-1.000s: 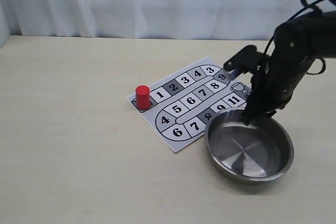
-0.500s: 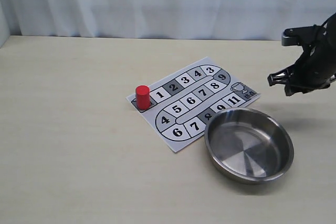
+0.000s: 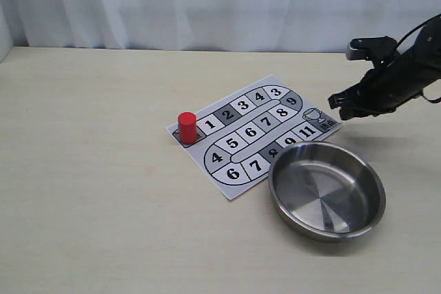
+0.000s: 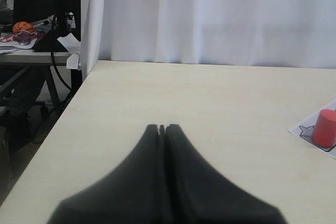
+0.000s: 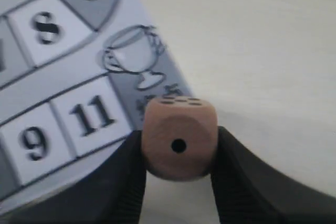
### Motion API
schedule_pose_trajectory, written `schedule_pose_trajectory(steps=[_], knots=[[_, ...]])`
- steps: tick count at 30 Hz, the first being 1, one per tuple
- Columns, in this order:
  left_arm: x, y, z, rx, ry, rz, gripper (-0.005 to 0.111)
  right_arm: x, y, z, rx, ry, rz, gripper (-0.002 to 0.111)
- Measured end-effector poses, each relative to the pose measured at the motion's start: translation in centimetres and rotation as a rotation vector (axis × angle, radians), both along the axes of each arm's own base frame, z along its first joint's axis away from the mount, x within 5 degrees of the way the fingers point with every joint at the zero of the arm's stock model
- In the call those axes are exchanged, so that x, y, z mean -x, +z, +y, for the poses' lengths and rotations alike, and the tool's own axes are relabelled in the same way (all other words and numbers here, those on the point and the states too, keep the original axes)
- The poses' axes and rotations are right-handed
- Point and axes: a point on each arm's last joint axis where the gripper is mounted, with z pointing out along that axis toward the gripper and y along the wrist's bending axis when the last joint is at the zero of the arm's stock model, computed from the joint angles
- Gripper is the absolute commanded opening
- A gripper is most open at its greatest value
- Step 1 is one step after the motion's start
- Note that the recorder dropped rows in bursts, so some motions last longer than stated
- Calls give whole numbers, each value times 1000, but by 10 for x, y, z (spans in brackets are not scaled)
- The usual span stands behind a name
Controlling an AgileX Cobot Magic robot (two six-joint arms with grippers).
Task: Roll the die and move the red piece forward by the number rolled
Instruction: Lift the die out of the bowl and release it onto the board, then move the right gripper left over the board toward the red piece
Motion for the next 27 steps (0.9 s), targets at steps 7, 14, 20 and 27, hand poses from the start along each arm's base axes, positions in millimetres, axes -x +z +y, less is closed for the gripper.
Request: schedule_pose_trajectory(steps=[7, 14, 20, 27], knots=[[0, 0, 0, 0, 0, 0, 0, -4, 3, 15, -164, 35, -55, 84], [0, 0, 0, 0, 0, 0, 0, -3, 0, 8, -75, 30, -38, 84], [0, 0, 0, 0, 0, 0, 0, -3, -2, 0, -8, -20, -29, 71], [0, 0, 0, 0, 0, 0, 0, -3, -2, -1, 2, -30, -25, 34]])
